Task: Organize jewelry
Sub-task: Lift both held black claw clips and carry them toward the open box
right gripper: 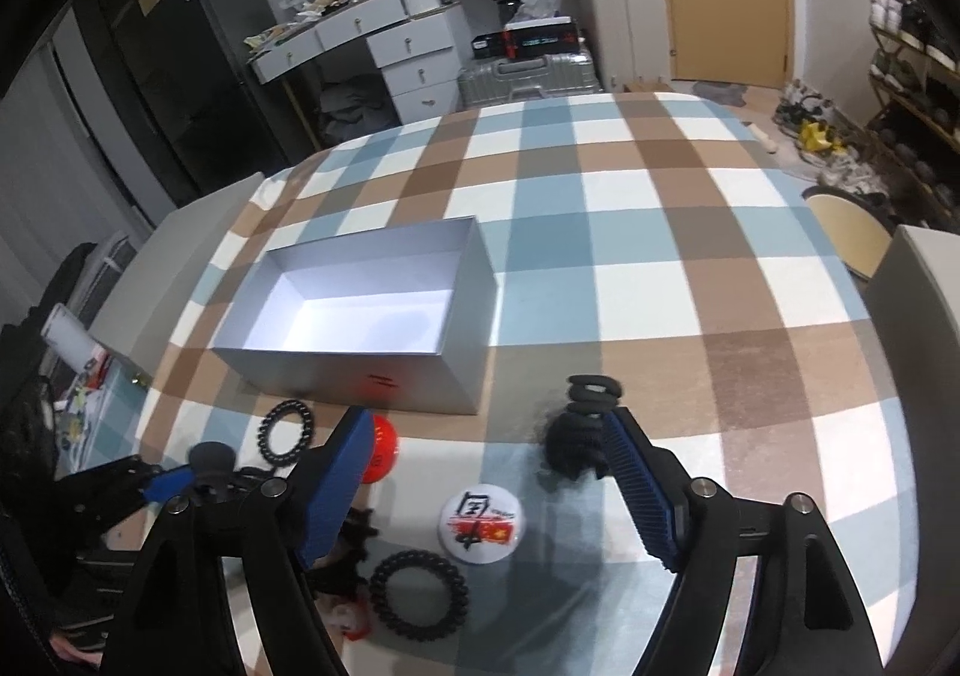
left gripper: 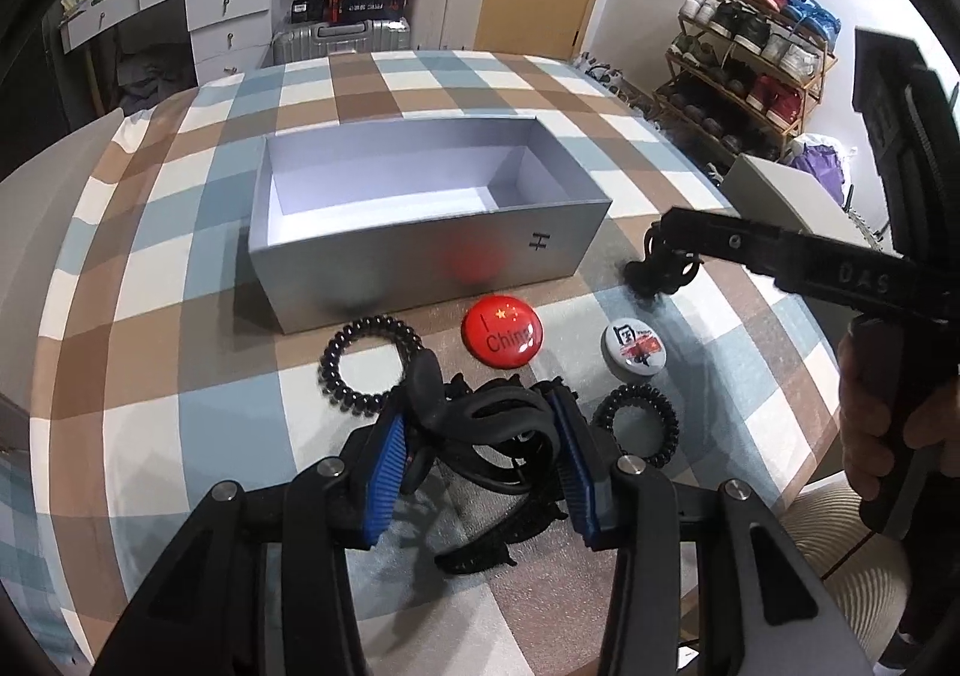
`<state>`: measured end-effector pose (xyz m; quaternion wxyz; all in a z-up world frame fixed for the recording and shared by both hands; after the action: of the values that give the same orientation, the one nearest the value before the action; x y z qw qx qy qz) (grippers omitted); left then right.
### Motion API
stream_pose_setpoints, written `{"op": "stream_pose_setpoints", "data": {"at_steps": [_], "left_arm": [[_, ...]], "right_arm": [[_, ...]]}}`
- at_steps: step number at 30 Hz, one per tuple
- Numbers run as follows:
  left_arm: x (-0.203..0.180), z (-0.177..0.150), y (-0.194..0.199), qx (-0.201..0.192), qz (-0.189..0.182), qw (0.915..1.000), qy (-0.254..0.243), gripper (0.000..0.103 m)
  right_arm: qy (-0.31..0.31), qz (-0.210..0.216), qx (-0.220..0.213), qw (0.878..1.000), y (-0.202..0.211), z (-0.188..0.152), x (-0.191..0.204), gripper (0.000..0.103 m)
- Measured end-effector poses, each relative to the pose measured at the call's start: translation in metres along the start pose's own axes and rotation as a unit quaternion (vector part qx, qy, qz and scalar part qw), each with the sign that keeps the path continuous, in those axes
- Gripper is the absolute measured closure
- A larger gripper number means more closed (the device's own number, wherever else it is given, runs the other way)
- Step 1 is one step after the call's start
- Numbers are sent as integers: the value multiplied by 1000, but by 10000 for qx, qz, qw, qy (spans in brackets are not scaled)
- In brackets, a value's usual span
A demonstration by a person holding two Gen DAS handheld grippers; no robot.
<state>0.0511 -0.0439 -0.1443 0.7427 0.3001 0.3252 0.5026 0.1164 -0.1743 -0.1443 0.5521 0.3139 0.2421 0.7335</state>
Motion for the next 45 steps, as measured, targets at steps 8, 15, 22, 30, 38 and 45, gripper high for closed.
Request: {"op": "stream_pose_setpoints", "data": {"at_steps": [8, 15, 22, 30, 38, 45], "left_arm": [[12, 10, 5, -200, -95, 9998, 20, 63], [24, 12, 7, -325, -251, 9988, 275, 63], [26, 16, 10, -429, -313, 9980, 330, 63], [30, 12, 8, -316, -255, 9983, 417, 63], [29, 15, 18, -476, -313, 9976, 400, 63], [37, 18, 22, -565, -323, 9960, 611, 63]], "right_arm": [[327, -489, 343, 9977, -19, -16, -11, 16], [506, -507, 889, 9935, -41, -41, -9, 18], [665, -270, 1116, 9912, -47, -54, -4, 39], [165, -9, 1064, 9942, -41, -50, -16, 69], [56, 267, 960, 9950, -34, -45, -11, 87], [-569, 288, -32, 9980, -2, -6, -39, 42]]}}
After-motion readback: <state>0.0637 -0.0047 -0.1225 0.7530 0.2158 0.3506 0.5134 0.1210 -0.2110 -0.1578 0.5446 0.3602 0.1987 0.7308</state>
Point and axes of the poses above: each gripper's, at about its wrist camera, not at the fingertips, and y roughly against the way its jaws point, x to its left, z to its top, the point moved 10 cm from there along -y, roughly the way its jaws point, and after that the axes turned 3 degrees about -x, right-handed, at the moved point
